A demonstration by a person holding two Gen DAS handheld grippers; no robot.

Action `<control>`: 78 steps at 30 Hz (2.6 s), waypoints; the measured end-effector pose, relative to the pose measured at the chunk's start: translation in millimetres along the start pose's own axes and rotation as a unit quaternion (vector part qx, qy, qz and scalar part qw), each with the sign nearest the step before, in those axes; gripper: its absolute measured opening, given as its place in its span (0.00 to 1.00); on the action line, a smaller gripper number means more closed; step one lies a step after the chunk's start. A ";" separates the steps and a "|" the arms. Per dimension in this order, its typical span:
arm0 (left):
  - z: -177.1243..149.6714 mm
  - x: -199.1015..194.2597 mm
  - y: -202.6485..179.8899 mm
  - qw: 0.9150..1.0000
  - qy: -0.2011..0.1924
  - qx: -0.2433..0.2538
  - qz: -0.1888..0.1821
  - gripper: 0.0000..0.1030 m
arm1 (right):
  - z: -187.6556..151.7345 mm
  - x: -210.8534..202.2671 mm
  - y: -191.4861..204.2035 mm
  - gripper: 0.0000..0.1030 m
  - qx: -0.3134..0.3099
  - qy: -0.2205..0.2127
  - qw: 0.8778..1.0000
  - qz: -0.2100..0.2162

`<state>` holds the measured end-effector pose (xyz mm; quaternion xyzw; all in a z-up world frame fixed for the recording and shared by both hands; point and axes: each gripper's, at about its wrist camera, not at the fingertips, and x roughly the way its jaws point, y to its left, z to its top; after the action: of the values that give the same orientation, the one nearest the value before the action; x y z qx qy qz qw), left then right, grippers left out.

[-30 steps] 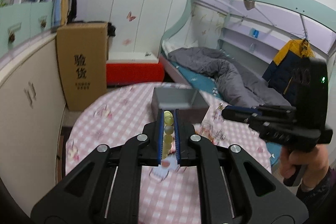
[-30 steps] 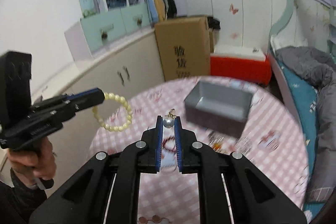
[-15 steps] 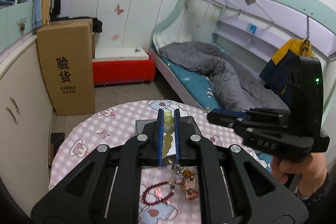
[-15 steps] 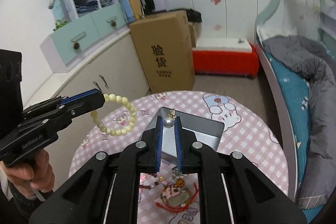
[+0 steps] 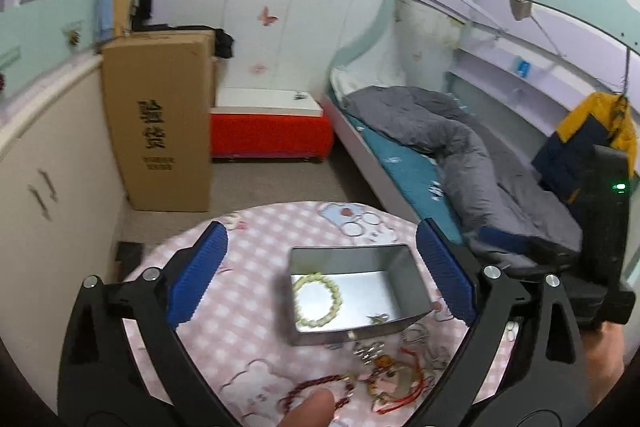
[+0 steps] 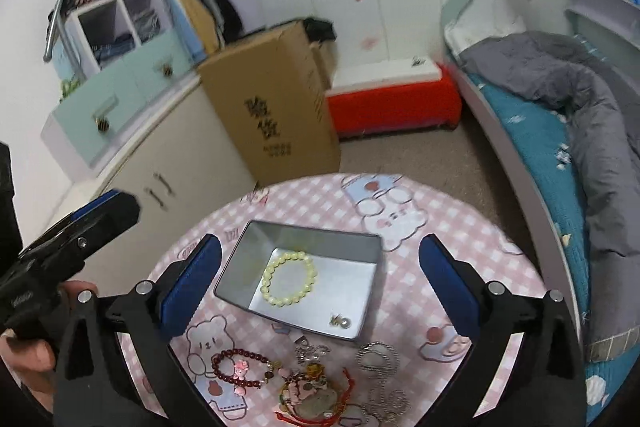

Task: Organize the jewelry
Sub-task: 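Carry the cream bracelet into the grey tin and open the left gripper, then move the left tool back toward the dark red bead bracelet, then grasp the dark red bead bracelet with the left gripper while the right gripper grasps the silver chain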

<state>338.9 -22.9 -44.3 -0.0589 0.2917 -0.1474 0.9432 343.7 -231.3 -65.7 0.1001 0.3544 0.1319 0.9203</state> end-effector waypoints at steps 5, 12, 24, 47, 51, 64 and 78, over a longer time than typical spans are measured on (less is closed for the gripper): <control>-4.5 -44.8 0.5 0.998 -0.044 0.011 0.041 0.92 | -2.2 -32.8 -6.8 0.93 0.021 -0.034 0.999 -0.020; -15.3 -109.5 -15.7 0.992 -0.090 0.039 0.073 0.93 | -13.0 -92.1 3.4 0.93 0.012 -0.079 0.996 -0.031; -55.3 -184.8 -28.8 0.988 -0.134 0.044 0.063 0.93 | -60.3 -182.1 34.3 0.92 -0.030 -0.146 0.987 -0.055; -144.5 -168.3 8.4 0.993 -0.073 0.011 0.087 0.93 | -155.0 -171.3 37.8 0.92 -0.030 -0.110 0.989 -0.099; -150.0 -125.7 16.3 0.995 -0.026 0.017 0.096 0.93 | -160.4 -161.9 29.6 0.92 -0.024 -0.096 0.990 -0.103; -159.1 3.9 24.7 0.987 0.103 0.059 0.112 0.92 | -174.5 -128.9 2.6 0.93 -0.007 -0.046 0.992 -0.113; -164.6 31.0 6.1 0.984 0.141 0.100 0.053 0.08 | -174.6 -73.4 -24.1 0.93 -0.014 0.013 0.990 -0.139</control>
<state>271.3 -30.9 -197.5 0.0723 0.4080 -0.1322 0.9005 176.9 -261.2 -153.7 0.0352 0.3750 0.0090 0.9263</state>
